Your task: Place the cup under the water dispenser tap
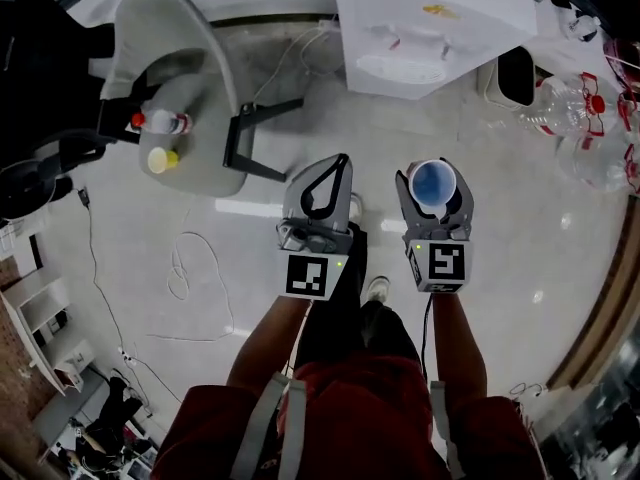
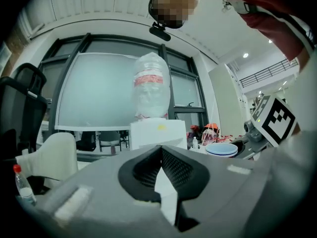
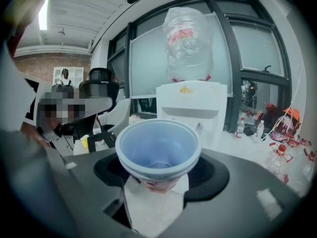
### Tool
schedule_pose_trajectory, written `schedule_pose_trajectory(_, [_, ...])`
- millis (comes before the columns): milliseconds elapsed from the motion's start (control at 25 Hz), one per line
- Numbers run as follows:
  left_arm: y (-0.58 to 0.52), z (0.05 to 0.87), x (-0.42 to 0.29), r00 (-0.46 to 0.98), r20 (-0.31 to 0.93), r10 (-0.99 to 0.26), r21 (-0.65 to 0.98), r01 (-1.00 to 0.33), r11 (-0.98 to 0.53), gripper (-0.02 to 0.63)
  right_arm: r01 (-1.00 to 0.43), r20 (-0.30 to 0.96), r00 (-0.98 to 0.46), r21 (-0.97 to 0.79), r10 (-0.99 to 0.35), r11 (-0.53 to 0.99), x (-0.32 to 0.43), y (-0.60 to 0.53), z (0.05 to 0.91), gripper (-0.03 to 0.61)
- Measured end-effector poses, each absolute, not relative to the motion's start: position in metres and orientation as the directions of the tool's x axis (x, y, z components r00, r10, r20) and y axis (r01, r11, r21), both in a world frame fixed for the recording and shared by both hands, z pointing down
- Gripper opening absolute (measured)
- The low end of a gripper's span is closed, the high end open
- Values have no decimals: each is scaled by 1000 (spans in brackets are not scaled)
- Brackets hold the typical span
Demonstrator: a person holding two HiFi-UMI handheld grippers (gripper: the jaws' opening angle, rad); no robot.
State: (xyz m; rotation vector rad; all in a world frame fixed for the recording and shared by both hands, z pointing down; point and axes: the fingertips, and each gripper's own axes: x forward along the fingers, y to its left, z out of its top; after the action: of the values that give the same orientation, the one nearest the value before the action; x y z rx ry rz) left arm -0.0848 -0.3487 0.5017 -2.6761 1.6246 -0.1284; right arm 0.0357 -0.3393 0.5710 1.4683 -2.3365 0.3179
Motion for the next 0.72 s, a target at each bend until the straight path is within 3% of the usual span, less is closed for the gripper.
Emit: schedule_pose_trajectory(720, [-422, 691, -102, 433, 178, -884, 2, -898, -440, 0, -921, 514, -364, -74, -776, 383, 20, -417, 769, 301])
